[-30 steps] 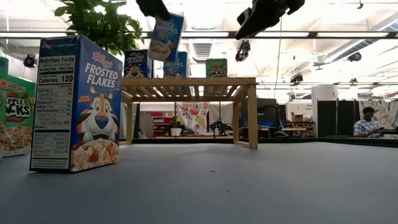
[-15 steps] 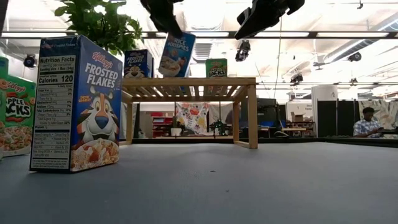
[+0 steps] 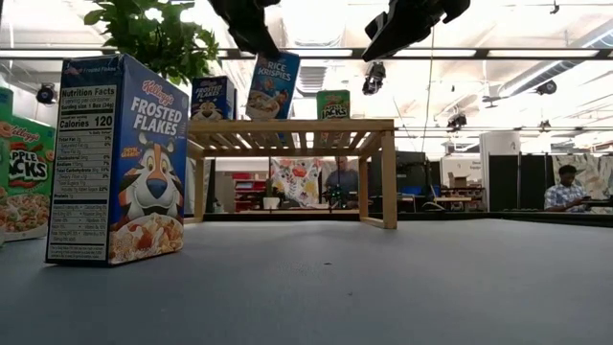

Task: Stack cereal on shelf
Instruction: Put the light blue cereal box on the shelf aligned with the light blue cereal boxes

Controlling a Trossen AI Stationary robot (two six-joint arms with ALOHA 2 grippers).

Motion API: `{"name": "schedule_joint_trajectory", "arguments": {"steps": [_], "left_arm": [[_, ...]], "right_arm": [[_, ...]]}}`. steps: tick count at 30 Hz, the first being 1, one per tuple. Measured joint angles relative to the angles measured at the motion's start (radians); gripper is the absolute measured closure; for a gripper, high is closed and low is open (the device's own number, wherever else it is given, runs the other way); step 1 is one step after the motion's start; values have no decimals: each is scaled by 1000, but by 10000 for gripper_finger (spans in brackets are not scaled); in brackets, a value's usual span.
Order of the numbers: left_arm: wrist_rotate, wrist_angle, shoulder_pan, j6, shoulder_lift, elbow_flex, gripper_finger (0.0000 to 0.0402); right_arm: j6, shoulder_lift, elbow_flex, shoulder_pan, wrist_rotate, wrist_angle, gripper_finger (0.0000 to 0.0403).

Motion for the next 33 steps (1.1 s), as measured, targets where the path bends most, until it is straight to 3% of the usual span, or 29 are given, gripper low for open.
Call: {"name": "schedule_joint_trajectory", "arguments": {"steps": [11, 19, 28, 33], "left_arm": [[-19, 102, 2, 16, -51, -122, 240], [-27, 94, 4, 21, -51, -124, 238], [-34, 91, 14, 6, -51, -120, 197], [-101, 79, 14, 4, -52, -120, 175]], "right_arm": [[-6, 0, -2, 0, 0, 1, 394], [3, 0, -2, 0, 0, 1, 394], [12, 0, -2, 0, 0, 1, 394], [13, 0, -2, 0, 0, 1, 394]]}}
